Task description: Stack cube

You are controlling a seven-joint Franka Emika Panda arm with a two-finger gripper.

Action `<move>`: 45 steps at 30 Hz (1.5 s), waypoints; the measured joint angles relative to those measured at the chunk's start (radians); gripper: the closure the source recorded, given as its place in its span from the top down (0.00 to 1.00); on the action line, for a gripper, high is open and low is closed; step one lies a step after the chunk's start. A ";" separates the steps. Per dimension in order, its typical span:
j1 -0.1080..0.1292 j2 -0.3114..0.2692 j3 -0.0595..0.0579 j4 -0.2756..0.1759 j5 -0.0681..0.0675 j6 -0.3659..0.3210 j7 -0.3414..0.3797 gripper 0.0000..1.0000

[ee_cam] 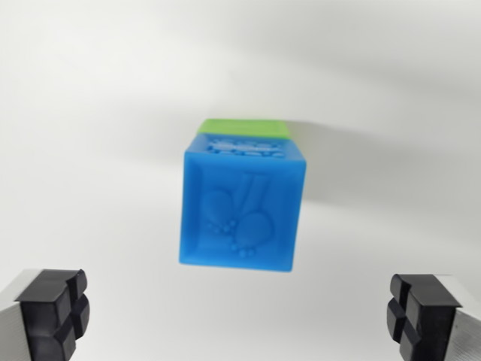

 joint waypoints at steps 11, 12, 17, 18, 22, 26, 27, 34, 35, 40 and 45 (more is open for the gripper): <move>0.000 -0.084 0.000 0.027 0.010 -0.110 -0.006 1.00; 0.000 -0.092 0.000 0.031 0.010 -0.121 -0.007 1.00; 0.000 -0.125 0.000 0.049 0.013 -0.174 -0.009 1.00; 0.000 -0.132 0.000 0.054 0.013 -0.185 -0.009 1.00; 0.000 -0.156 0.000 0.074 0.016 -0.229 -0.011 1.00; 0.000 -0.176 0.000 0.092 0.017 -0.266 -0.012 1.00; 0.000 -0.180 0.000 0.097 0.017 -0.276 -0.012 1.00; 0.000 -0.206 0.000 0.131 0.019 -0.336 -0.014 1.00; 0.000 -0.209 0.000 0.136 0.019 -0.345 -0.014 1.00; 0.000 -0.227 0.000 0.164 0.020 -0.388 -0.015 1.00; 0.000 -0.235 0.000 0.185 0.021 -0.420 -0.016 1.00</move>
